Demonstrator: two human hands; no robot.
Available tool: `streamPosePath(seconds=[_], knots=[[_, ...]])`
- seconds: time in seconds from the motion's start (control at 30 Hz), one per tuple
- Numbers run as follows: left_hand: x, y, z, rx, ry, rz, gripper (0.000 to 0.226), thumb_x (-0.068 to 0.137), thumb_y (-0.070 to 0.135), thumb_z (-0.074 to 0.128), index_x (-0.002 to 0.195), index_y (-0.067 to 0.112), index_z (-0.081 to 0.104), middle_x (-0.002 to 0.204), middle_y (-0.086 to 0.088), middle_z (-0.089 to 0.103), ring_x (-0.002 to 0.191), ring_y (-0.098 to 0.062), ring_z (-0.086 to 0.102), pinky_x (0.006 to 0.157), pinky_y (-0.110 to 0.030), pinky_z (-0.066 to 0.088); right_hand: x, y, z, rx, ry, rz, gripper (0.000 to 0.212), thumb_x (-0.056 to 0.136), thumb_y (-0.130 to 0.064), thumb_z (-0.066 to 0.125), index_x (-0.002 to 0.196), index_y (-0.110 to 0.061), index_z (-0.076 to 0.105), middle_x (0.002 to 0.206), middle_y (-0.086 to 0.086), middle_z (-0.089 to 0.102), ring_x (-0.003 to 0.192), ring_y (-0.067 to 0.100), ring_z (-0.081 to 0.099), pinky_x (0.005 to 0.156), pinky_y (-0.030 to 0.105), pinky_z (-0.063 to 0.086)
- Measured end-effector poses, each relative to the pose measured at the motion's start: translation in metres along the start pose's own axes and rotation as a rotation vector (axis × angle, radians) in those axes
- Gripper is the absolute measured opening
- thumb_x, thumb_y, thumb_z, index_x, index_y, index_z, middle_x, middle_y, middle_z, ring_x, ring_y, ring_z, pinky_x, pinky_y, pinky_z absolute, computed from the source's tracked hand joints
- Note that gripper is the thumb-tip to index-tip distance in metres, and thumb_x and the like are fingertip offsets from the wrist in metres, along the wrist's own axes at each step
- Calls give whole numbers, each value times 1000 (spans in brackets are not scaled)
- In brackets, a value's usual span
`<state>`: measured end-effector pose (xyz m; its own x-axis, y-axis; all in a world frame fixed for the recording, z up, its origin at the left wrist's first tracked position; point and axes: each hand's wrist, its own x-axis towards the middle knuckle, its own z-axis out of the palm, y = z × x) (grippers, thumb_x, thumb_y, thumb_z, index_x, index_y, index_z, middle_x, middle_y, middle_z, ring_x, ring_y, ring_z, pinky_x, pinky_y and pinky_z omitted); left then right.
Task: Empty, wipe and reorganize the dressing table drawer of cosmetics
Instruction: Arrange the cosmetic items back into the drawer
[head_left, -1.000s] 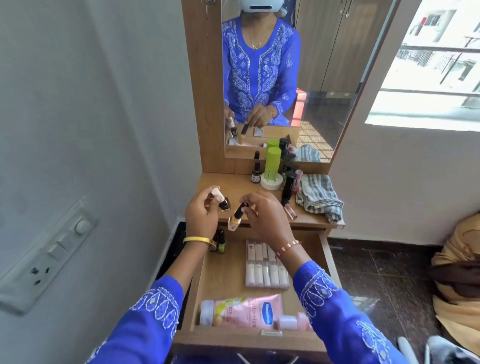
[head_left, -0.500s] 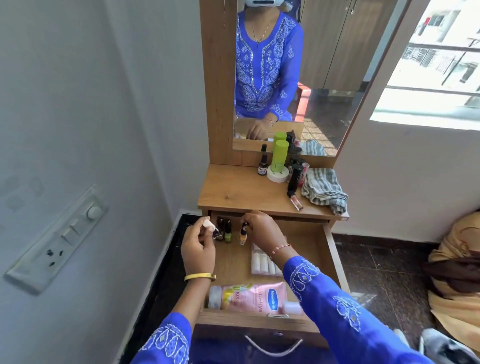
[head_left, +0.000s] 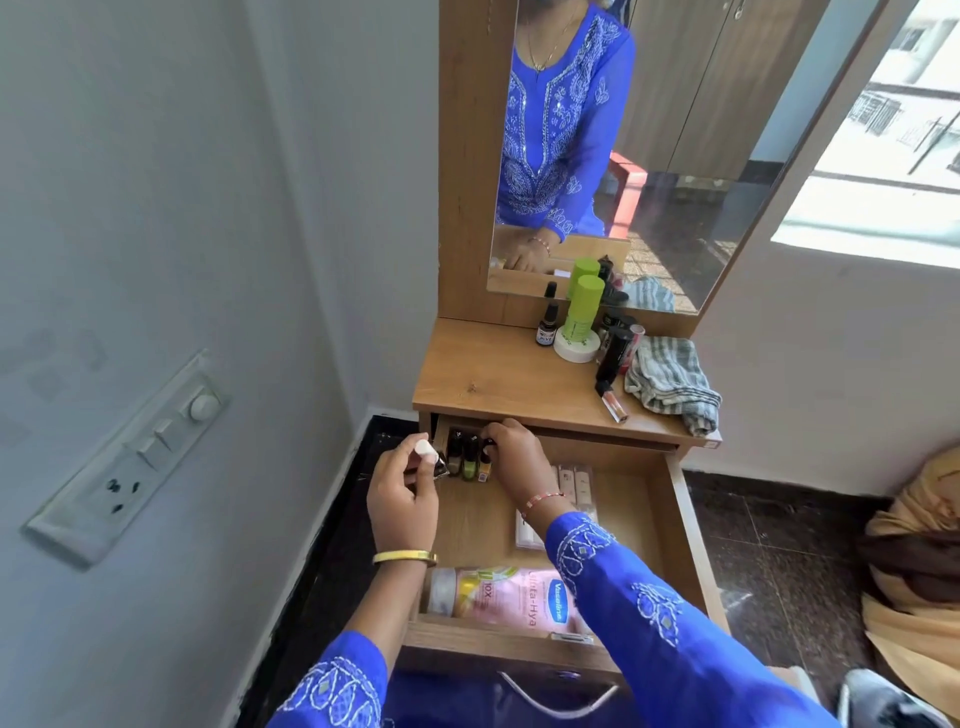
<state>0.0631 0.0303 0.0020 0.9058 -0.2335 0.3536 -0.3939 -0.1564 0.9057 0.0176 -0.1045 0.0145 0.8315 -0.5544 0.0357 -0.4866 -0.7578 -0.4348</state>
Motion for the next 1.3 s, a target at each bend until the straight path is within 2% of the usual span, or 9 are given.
streamPosePath(seconds=[0.23,0.43,0.5,0.57,0.63,0.77,0.87,1.0,1.3], knots=[[-1,-1,1,27,-31,7,23,85,4,59,107,6,65,89,4,57,78,12,54,70,0,41,-3,1,-1,-14,35,-27,28,90,-13,52,117,-8,58,113,11,57,100,30,58,82,38,51],[-1,-1,2,46,-50,4,24,85,5,59,108,7,65,87,4,57,78,5,51,67,-3,42,0,-4,-1,-258,2,-64,31,93,-22,49,121,-11,54,114,10,56,107,28,54,76,37,50],[-1,-2,2,45,-51,-1,24,85,5,60,108,7,65,88,3,57,79,6,51,69,-7,40,-2,-9,0,-364,51,-85,22,87,-19,59,106,-9,62,102,11,61,95,29,59,64,34,51],[-1,-2,2,41,-52,-1,23,85,6,60,108,7,65,90,3,58,79,6,51,69,-10,41,-4,-15,0,-472,56,-95,21,59,-19,83,72,-13,67,71,5,63,63,23,63,42,24,44],[-1,-1,2,41,-52,-5,23,85,8,60,108,8,65,90,3,58,79,5,52,68,-6,42,-3,-15,3,-538,84,-101,31,38,-19,89,54,-17,63,53,0,57,46,17,55,33,18,35],[0,-3,3,30,-57,-15,23,85,6,61,108,8,65,88,5,58,78,1,54,69,-2,42,-5,-17,6,-587,133,-147,26,44,-18,85,62,-20,66,54,-1,59,48,17,56,38,20,39],[0,-4,4,30,-60,-25,23,85,6,60,107,10,65,86,9,56,78,1,55,68,-5,43,-4,-18,9,-573,141,-188,22,46,-14,82,58,-18,64,55,0,59,52,19,58,40,21,41],[0,-5,4,20,-57,-42,23,85,6,60,107,10,65,87,6,58,78,-1,56,70,-14,44,1,-18,9,-569,148,-209,24,42,-9,81,52,-17,61,54,1,58,54,20,58,40,21,40],[-1,-5,5,16,-78,-63,23,86,8,59,108,12,65,91,3,60,79,-2,56,70,-12,43,5,-12,13,-503,199,-218,26,45,-9,83,60,-15,63,58,1,61,57,20,60,38,23,41]])
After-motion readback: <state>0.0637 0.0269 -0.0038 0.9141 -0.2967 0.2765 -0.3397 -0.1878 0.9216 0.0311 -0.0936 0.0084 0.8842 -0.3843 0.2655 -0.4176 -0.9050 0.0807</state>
